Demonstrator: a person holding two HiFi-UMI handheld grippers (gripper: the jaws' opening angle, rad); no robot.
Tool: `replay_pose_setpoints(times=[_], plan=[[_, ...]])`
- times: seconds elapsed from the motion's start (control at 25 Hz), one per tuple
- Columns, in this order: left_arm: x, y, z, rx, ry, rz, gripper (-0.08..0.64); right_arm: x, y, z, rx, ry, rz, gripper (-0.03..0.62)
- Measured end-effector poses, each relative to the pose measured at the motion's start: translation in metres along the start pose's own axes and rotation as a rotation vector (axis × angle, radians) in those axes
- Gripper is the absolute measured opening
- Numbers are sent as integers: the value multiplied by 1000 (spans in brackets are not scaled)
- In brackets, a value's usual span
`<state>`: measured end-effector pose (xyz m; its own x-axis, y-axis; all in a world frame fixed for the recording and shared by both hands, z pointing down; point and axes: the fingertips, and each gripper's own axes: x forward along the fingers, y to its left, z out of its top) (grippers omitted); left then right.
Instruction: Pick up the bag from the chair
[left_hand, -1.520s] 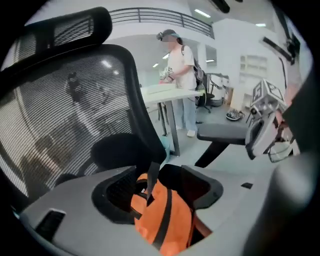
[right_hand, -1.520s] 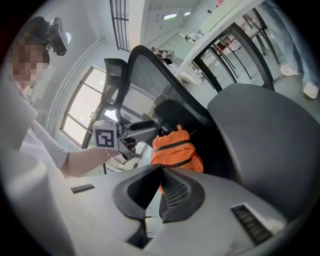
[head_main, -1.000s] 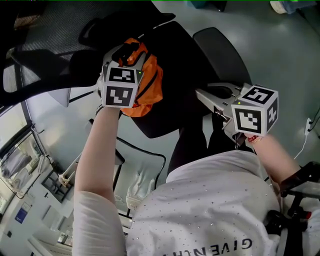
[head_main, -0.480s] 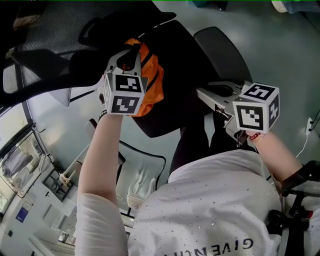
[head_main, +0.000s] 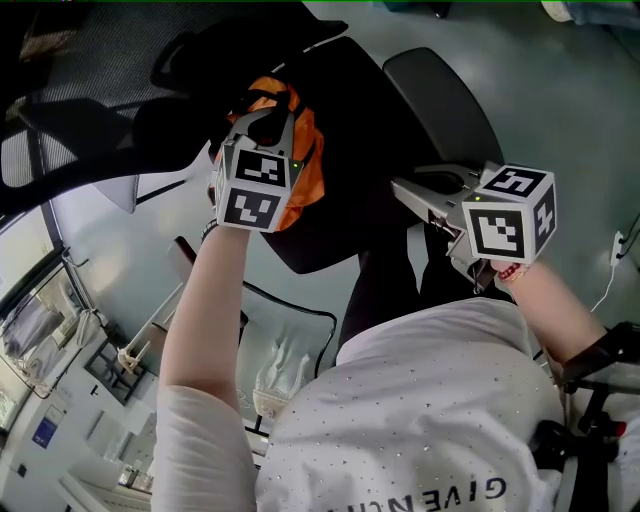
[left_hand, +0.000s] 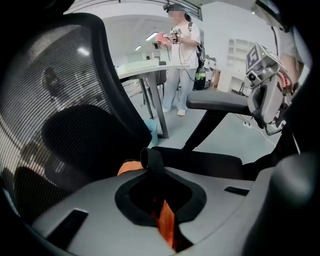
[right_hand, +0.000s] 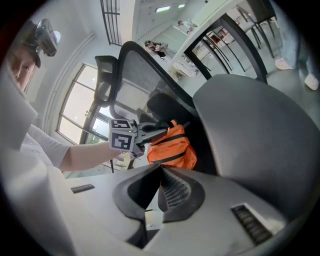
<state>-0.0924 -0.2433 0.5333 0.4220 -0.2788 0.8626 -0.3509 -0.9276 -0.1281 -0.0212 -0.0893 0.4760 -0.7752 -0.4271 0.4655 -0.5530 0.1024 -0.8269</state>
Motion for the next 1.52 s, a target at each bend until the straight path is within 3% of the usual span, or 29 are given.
replay_pose_setpoints(times=[0.2, 0.4, 0.72, 0.96, 1.04, 1.24, 1.52], plan=[[10, -27, -6, -46, 29, -157, 0, 0, -4, -3, 16, 2, -10, 5], [8, -47, 3, -167, -15, -268, 0, -2, -9, -8, 25, 9, -22, 5], [-4, -68, 7, -595, -154, -420, 0, 2, -9, -8, 23, 25, -16, 5], [-10, -49, 8, -966, -369, -362, 0, 8, -8, -5, 0, 49, -1, 5], [-18, -53, -5, -1050, -425, -341, 0, 13, -3, -14, -13, 60, 7, 5], [-32, -63, -50, -1135, -440, -285, 0, 26, 10, -37, -50, 92, 23, 5], [-50, -47, -61, -1180, -507, -151, 0, 31, 8, -35, -103, 160, 60, 5]])
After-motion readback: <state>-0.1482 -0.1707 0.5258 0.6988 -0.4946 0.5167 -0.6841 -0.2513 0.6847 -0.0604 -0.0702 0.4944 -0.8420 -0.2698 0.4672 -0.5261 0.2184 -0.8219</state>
